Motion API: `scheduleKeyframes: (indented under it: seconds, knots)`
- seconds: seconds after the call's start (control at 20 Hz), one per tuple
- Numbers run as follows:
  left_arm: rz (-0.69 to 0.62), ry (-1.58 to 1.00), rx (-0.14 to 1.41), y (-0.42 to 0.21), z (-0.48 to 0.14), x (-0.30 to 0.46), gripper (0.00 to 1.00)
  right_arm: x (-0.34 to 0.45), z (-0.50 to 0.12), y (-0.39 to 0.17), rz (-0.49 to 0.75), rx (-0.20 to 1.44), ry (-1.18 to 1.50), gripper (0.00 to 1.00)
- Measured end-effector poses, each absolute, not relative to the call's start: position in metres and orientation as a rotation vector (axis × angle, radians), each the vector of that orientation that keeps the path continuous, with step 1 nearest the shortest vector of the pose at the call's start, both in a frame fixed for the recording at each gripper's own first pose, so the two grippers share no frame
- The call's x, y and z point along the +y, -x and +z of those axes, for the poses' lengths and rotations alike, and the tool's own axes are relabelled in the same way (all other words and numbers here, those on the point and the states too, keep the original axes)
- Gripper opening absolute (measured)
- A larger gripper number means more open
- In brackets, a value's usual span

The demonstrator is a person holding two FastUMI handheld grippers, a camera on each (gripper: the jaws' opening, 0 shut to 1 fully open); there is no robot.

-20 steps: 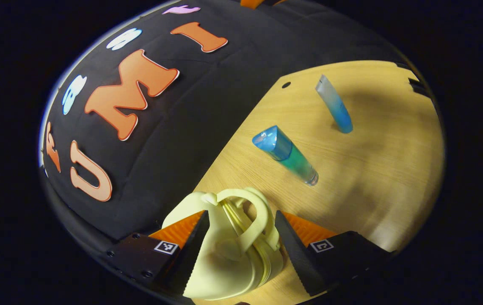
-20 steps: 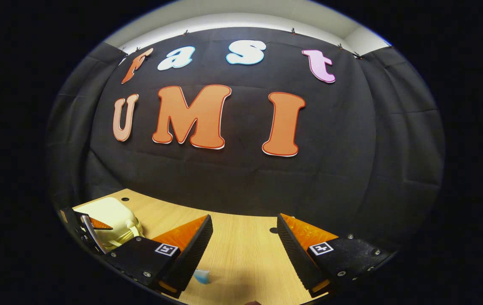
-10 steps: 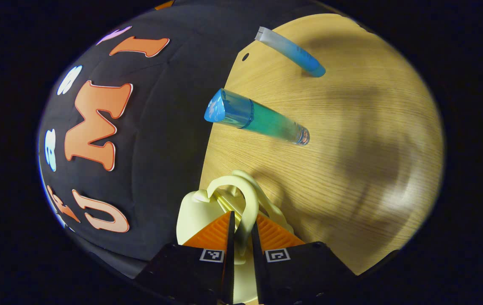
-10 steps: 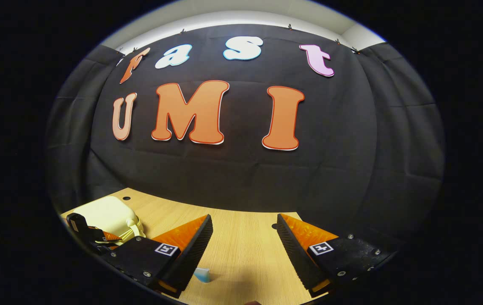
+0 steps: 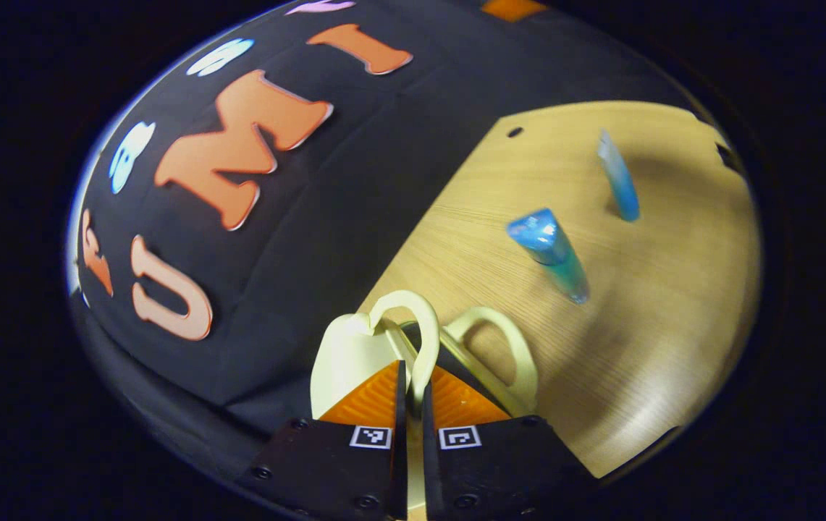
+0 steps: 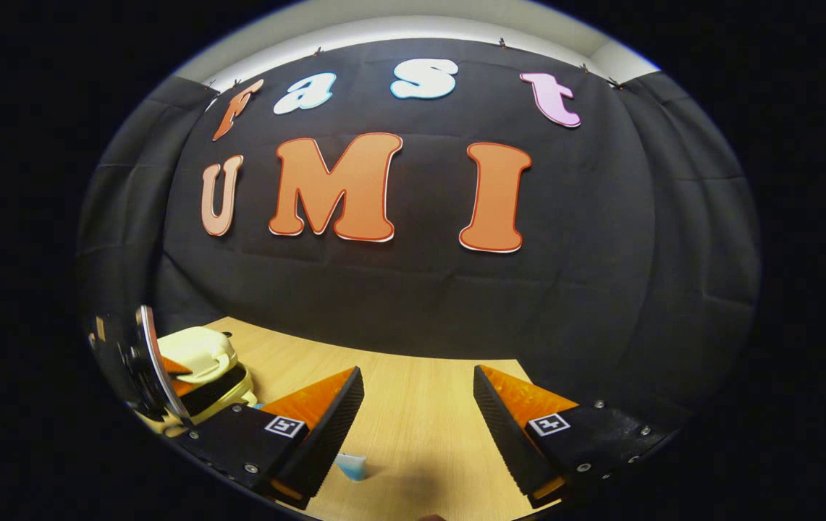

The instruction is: First open the suitcase, pack the skin care products into it, and then close the suitcase.

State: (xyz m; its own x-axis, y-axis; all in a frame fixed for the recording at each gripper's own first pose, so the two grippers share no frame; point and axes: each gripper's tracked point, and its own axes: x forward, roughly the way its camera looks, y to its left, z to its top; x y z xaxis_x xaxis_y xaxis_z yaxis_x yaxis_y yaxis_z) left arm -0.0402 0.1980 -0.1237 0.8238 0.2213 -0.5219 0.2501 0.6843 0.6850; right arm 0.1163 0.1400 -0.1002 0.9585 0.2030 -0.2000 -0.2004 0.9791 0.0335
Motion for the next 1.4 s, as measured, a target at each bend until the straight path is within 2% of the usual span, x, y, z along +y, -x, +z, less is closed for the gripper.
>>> scheduleKeyframes:
  seconds: [0.25,0.65,0.7,0.75,0.95,1.4]
  knots:
    - [0.150,-0.673,0.541,0.037,-0.108,0.207,0.06,0.167,-0.107,-0.116,0.296,0.241,-0.004,0.97]
    - [0.279,-0.499,0.410,0.034,-0.104,0.217,0.05,0.213,-0.083,-0.102,0.192,0.220,-0.022,0.96]
    - [0.303,-0.474,0.403,0.034,-0.105,0.218,0.11,0.218,-0.081,-0.100,0.183,0.217,-0.010,0.96]
    - [0.337,-0.457,0.392,0.033,-0.107,0.223,0.08,0.225,-0.076,-0.098,0.171,0.209,0.000,0.97]
    - [0.427,-0.399,0.424,0.031,-0.119,0.229,0.09,0.254,-0.071,-0.089,0.150,0.229,-0.004,0.97]
    - [0.515,-0.301,0.528,0.021,-0.132,0.248,0.09,0.280,-0.068,-0.070,0.081,0.252,0.002,0.96]
